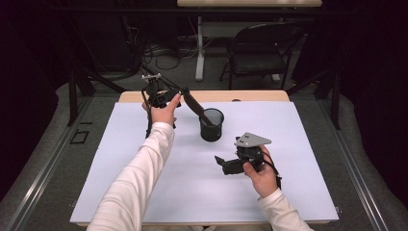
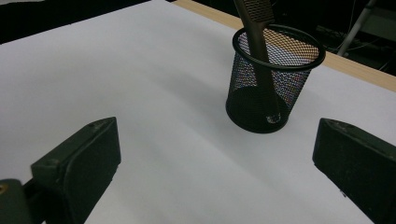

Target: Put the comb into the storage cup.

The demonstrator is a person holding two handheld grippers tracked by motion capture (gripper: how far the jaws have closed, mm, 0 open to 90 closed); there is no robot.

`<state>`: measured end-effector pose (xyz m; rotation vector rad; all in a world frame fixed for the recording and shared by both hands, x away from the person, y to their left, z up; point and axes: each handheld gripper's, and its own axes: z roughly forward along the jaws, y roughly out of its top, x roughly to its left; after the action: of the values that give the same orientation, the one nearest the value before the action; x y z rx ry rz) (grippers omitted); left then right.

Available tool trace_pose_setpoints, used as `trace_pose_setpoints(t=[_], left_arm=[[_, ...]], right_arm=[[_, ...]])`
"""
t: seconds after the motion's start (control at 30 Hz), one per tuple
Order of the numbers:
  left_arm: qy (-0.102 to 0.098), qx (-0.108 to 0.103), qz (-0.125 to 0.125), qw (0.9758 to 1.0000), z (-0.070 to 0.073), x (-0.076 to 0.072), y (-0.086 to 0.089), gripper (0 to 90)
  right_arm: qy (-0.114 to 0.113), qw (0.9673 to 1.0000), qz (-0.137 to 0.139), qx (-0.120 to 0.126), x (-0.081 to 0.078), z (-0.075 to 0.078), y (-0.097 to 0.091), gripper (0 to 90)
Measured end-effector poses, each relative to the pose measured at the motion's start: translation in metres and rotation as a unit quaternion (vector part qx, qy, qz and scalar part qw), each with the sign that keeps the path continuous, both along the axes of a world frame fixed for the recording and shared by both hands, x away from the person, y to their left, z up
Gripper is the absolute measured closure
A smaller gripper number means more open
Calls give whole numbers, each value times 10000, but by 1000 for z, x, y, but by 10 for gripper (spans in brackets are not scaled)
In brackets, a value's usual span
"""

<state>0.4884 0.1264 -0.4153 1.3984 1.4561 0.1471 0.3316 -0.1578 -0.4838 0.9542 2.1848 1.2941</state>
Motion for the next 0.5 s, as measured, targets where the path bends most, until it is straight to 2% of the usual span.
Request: trace_pose_setpoints(t=[0.13, 0.27, 0.33, 0.5], left_arm=[[-42, 84, 15, 10000, 3, -1, 3, 278], [-95, 185, 42, 9998, 6, -3, 7, 271], [-184, 139, 8, 9997, 8, -4, 8, 273], [-414, 221, -18, 9989, 13, -8, 11, 273]], right_arm=[[-8, 10000, 11, -6, 0, 0, 0, 8], [-7, 10000, 8, -6, 0, 0, 0, 8], [-8, 10000, 10, -13, 0, 0, 0, 8], [-2, 10000, -2, -15, 0, 0, 0, 8]])
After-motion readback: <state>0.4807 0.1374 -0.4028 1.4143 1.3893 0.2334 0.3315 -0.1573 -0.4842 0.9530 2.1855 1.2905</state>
